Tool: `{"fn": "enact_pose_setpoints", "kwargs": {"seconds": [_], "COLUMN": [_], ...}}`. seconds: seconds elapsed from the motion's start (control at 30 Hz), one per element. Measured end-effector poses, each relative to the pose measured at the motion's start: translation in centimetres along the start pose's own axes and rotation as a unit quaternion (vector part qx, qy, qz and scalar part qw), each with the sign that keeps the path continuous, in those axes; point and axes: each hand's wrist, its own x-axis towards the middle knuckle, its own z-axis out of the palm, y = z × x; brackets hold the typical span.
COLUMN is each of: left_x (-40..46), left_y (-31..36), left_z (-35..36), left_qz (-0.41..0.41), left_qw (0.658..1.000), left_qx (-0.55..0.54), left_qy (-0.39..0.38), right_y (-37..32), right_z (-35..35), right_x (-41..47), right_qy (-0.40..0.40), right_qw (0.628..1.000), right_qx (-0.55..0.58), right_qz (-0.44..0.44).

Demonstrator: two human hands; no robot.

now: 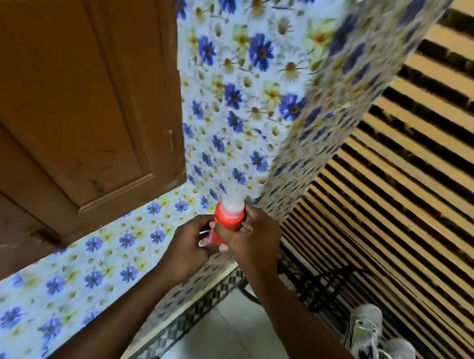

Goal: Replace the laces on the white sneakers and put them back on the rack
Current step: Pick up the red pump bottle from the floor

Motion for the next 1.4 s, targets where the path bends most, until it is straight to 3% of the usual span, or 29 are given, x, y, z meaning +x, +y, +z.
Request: {"fn": "enact_pose_setpoints", "kwargs": {"seconds": [0.13, 0.37, 0.7, 0.83, 1.1, 1.27, 1.4], "left_x": [3.2, 8.6, 14.2, 14.6, 12.9, 8.0, 3.6], "left_y": [-4.4, -10.1, -15.9, -17.1, -15.8, -12.0, -7.0], "left_z": [-2.6, -5.0, -6.0, -6.0, -6.0, -5.2, -4.1], "left_qz": [0.009, -0.005, 0.000, -0.013, -0.049, -0.118, -0.105], "left_qw": [0.999, 0.998, 0.990, 0.991, 0.993, 0.981, 0.986], "left_qx": [0.028, 0.041, 0.124, 0.122, 0.086, 0.051, -0.007], "left_qy": [0.015, 0.047, 0.069, 0.058, 0.062, 0.145, 0.131], "right_y": [0.7, 3.0, 5.5, 6.7, 6.7, 5.4, 2.9], "right_z": [5.4, 13.0, 19.5, 20.7, 20.1, 17.2, 12.2], "right_x": [1.6, 4.4, 6.9, 6.7, 6.1, 3.1, 0.1], "right_qy": [0.011, 0.003, 0.045, 0.024, 0.037, 0.050, 0.114], "right_qw": [0.997, 0.996, 0.999, 0.999, 0.998, 0.988, 0.968], "right_qx": [0.057, 0.073, -0.010, -0.030, -0.043, 0.039, 0.115], "right_qz": [0.054, 0.042, 0.014, 0.031, 0.042, 0.141, 0.192]}}
